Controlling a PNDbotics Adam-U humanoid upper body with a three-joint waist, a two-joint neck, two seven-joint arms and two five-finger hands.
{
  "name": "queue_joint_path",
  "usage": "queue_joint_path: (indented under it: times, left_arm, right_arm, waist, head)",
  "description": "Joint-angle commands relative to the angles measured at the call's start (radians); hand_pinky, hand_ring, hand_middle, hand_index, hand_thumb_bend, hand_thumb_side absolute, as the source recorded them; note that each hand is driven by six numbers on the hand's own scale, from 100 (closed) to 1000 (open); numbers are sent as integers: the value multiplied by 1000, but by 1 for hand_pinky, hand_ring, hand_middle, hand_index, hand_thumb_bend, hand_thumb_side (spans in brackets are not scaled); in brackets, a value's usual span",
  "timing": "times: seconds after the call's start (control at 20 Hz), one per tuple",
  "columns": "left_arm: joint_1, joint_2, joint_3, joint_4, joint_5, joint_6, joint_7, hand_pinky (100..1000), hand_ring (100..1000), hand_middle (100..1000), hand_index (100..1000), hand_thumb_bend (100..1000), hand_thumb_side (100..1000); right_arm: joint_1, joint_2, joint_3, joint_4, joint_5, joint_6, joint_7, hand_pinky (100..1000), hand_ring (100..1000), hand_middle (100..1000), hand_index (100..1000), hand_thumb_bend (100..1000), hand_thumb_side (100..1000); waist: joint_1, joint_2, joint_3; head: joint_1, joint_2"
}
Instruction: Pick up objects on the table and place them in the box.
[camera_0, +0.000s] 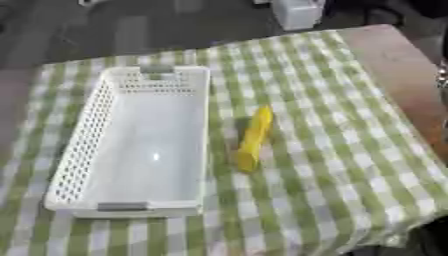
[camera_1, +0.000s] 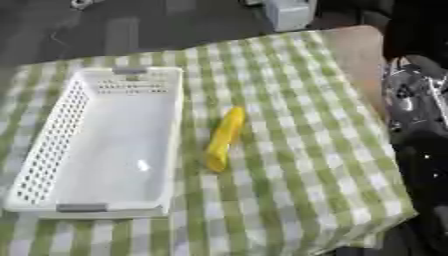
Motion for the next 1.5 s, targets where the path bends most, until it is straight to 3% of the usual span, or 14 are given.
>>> queue_joint_path:
  times: [0.05,0.55,0.75,0.9,1.05,1.25,1.3,1.5]
  left_arm:
    - [-3,25,7,-11,-3,-1,1,550,585,1000,891,421,746]
    - [-2,25,7,-11,-3,-1,2,548,585,1000,892,421,747]
    - [4,24,8,-11,-3,5,3,546,585,1000,893,421,748]
    - [7,25,8,-11,-2,6,2,545,584,1000,894,420,748]
    - [12,27,7,-11,-3,7,1,542,584,1000,894,418,750]
    - [17,31,8,-11,-9,8,1,540,583,1000,895,416,751]
    - [18,31,8,-11,-10,8,1,539,583,1000,895,417,750]
    - [23,34,6,-11,-11,10,1,538,583,1000,896,415,752]
  right_arm:
    - [-12,-29,-3,-13,-3,3,2,622,713,746,811,516,844]
    - [-8,-31,-4,-13,5,9,5,619,713,747,804,515,846]
    - [16,-43,-19,-13,76,26,-13,613,712,746,802,509,847]
    - [32,-83,1,-13,137,61,-27,606,712,747,802,498,852]
    - [44,-150,8,-13,226,43,-1,610,717,750,803,484,842]
    - [66,-228,12,-13,439,-54,33,627,726,757,810,479,830]
    - [70,-237,20,-13,490,-74,32,631,736,760,808,506,789]
    - [69,-264,85,-13,647,-126,40,640,744,767,811,484,821]
  waist:
    - [0,-9,-2]
    - [1,-9,-4]
    - [-1,-14,5]
    - [-4,-16,8]
    - [-8,-16,5]
    - [-11,-14,2]
    - [-11,-13,2]
    - [-13,-17,-1]
  head:
    - [-16,-3]
    - [-11,-3]
    - [1,-3]
    - [8,-3]
    - [15,-3]
    - [21,-3]
    - [21,-3]
    - [17,-3]
